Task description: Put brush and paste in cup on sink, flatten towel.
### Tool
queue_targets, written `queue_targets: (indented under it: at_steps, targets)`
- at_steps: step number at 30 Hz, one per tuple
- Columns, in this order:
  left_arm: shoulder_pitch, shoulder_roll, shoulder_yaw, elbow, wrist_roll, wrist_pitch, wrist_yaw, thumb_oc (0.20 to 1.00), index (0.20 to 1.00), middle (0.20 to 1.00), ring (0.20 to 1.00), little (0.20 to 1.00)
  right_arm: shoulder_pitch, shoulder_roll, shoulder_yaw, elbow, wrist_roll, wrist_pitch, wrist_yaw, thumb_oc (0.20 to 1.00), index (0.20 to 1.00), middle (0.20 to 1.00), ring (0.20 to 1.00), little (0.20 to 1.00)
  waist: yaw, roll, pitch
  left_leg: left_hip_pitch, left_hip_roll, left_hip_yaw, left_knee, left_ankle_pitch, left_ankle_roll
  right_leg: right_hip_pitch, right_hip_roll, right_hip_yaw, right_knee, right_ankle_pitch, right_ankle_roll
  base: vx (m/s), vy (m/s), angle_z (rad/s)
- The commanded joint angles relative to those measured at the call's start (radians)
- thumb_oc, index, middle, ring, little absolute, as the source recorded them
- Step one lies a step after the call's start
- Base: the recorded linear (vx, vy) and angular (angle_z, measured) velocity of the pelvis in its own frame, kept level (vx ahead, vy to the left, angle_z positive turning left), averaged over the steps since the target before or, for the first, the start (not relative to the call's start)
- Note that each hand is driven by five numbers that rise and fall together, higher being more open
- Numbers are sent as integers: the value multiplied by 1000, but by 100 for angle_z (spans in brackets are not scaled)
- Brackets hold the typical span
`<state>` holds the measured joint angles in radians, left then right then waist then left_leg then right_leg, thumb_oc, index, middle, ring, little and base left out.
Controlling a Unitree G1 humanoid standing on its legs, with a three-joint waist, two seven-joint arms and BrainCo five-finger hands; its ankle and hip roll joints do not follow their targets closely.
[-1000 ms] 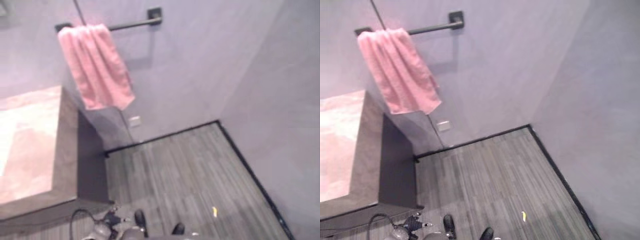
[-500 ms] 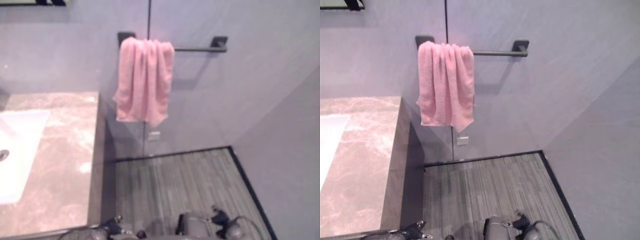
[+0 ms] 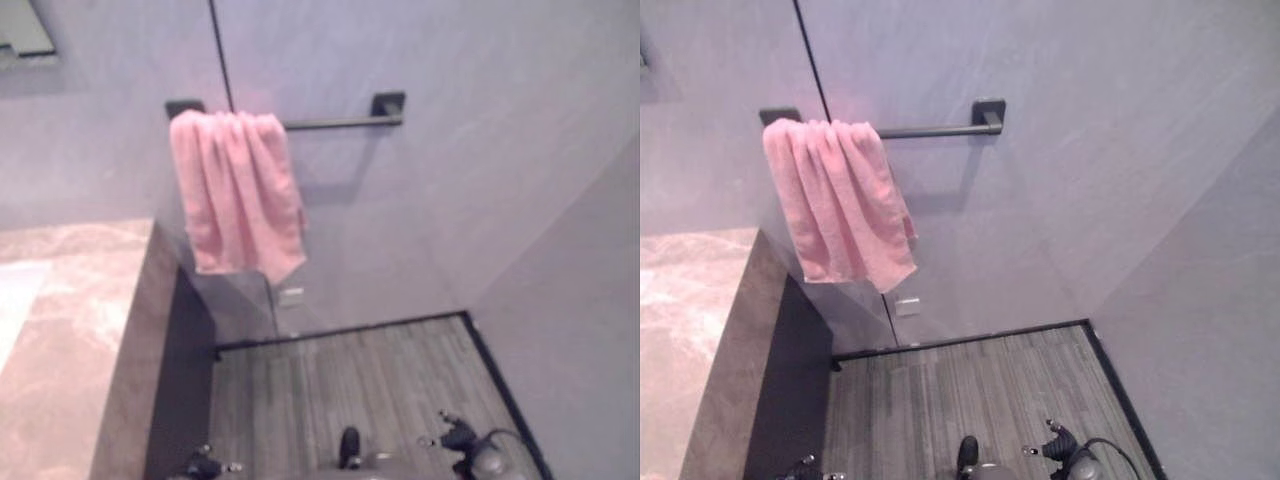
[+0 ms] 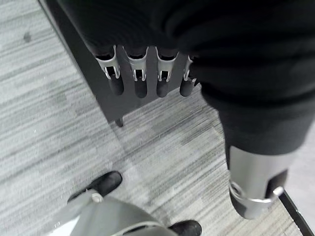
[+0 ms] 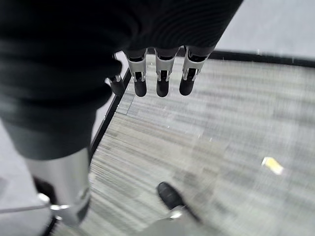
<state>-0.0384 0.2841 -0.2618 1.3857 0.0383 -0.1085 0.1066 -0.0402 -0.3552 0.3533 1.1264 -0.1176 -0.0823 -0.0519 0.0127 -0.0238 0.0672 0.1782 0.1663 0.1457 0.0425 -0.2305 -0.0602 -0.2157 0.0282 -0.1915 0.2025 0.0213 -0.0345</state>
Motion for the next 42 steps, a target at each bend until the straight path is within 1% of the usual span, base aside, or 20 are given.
queue_targets:
  at_steps: [1,4,6,7,8,10,11,13,15,19,26,29,30,32,35,36,37,38,39,42]
  targets:
    - [-25,65,18,-11,1,-13,18,1000,1000,1000,1000,1000,-8,14,24,19,-20,-16,-10,1000,1000,1000,1000,1000,-4,-73,-24,-53,-71,-42,-42,148,50,104,-99,112,-158,20,124,188,-409,36]
    - [-40,75,10,-22,6,-12,21,1000,1000,1000,1000,1000,-10,-6,25,16,-5,-24,-25,1000,1000,1000,1000,1000,-20,-81,-29,-81,-14,-42,-17,211,15,119,-57,91,-156,-27,83,161,-405,50]
    - [-54,75,4,-32,7,-12,30,1000,1000,1000,1000,1000,-11,-16,16,21,8,-23,-35,1000,1000,1000,1000,1000,-27,-85,-19,-120,-15,-15,41,216,18,137,-63,59,-159,-42,72,102,-263,45]
    - [-61,75,8,-41,-2,-11,34,1000,1000,1000,1000,1000,-9,-19,11,39,15,-21,-36,1000,1000,1000,1000,1000,-26,-82,-11,-154,-53,-24,55,204,25,147,-67,34,-159,-55,71,65,-161,56]
    - [-61,75,9,-41,-2,-11,34,1000,1000,1000,1000,1000,-9,-19,12,39,15,-21,-36,1000,1000,1000,1000,1000,-28,-82,-11,-155,-53,-25,56,203,26,147,-68,33,-159,-55,71,37,-94,67]
    - [-61,68,2,-47,-1,-15,40,1000,1000,1000,1000,1000,-12,-20,9,66,19,-20,-41,1000,1000,1000,1000,1000,-31,-80,-13,-188,-95,-74,12,187,39,151,-74,24,-170,-50,78,12,-28,60]
    - [-66,60,-10,-56,-1,-17,44,1000,1000,1000,1000,1000,-12,-20,5,75,22,-18,-48,1000,1000,1000,1000,1000,-37,-79,-10,-215,-93,-59,-15,203,37,153,-81,11,-172,-46,79,3,-25,33]
    - [-71,56,-20,-65,0,-20,44,1000,1000,1000,1000,1000,-25,-18,6,84,23,-17,-53,1000,1000,1000,1000,1000,-32,-78,0,-247,-100,-68,-8,211,38,148,-86,19,-161,-46,80,34,23,20]
    - [-53,44,-27,-72,12,-22,43,1000,1000,1000,1000,1000,-27,-11,8,83,16,-16,-56,1000,1000,1000,1000,1000,-29,-56,-16,-207,-102,-55,-67,214,42,160,-88,29,-160,-50,90,134,127,-7]
    - [-36,36,-33,-67,22,-27,40,1000,1000,1000,1000,1000,-25,-7,-4,50,26,-22,-59,1000,1000,1000,1000,1000,-27,-39,-28,-163,-113,-39,-112,217,50,176,-98,47,-170,-40,100,109,172,-30]
    - [-20,38,-32,-87,25,-40,41,1000,1000,1000,1000,1000,-41,17,-11,43,24,-24,-61,1000,1000,1000,1000,1000,-7,-26,-22,-126,-143,-6,-99,168,90,180,-132,81,-175,-1,141,32,188,-31]
    - [-14,42,-43,-123,33,-46,38,1000,1000,1000,1000,1000,-42,13,-28,24,26,-24,-67,1000,1000,1000,1000,1000,-9,-13,-5,-115,-167,-3,-86,144,118,149,-154,97,-96,19,166,7,268,-21]
    - [-14,42,-43,-123,33,-45,38,1000,1000,1000,1000,1000,-42,13,-28,24,26,-24,-67,1000,1000,1000,1000,1000,-8,-13,-6,-115,-167,-2,-86,143,118,148,-154,98,-95,19,166,-17,290,-22]
    - [0,47,-59,-169,44,-58,42,1000,1000,1000,1000,1000,-34,4,-49,-36,44,-32,-79,1000,1000,1000,1000,1000,-17,-7,17,-105,-184,10,-76,132,140,98,-170,125,-4,103,185,-30,260,-26]
    - [19,55,-76,-232,49,-67,35,1000,1000,1000,1000,1000,-15,-7,-66,-88,62,-42,-85,1000,1000,1000,1000,1000,-26,3,30,-100,-196,2,-71,131,151,67,-174,155,61,152,186,-18,159,-22]
    - [27,64,-84,-253,51,-68,28,1000,1000,1000,1000,1000,-8,-12,-69,-124,69,-45,-88,1000,1000,1000,1000,1000,-30,11,46,-100,-196,-2,-65,132,158,20,-159,159,147,135,174,-40,210,5]
    - [25,62,-91,-255,53,-69,27,1000,1000,1000,1000,1000,-7,-11,-72,-143,77,-52,-97,1000,1000,1000,1000,1000,-34,13,51,-100,-197,0,-65,134,157,0,-140,154,165,106,168,-27,151,-8]
    - [24,59,-95,-249,53,-71,28,1000,1000,1000,1000,1000,-5,-8,-73,-151,85,-55,-100,1000,1000,1000,1000,1000,-37,14,51,-98,-199,2,-67,133,155,-9,-124,150,158,81,163,49,87,-15]
    - [15,49,-101,-234,57,-67,34,1000,1000,1000,1000,1000,-10,0,-66,-152,91,-60,-107,1000,1000,1000,1000,1000,-34,15,44,-91,-201,19,-78,132,150,3,-112,106,87,39,156,57,46,-11]
    - [4,41,-108,-232,53,-67,38,1000,1000,1000,1000,1000,-11,3,-53,-155,86,-58,-105,1000,1000,1000,1000,1000,-37,16,41,-88,-197,19,-87,133,141,-1,-90,119,12,37,153,96,-37,-6]
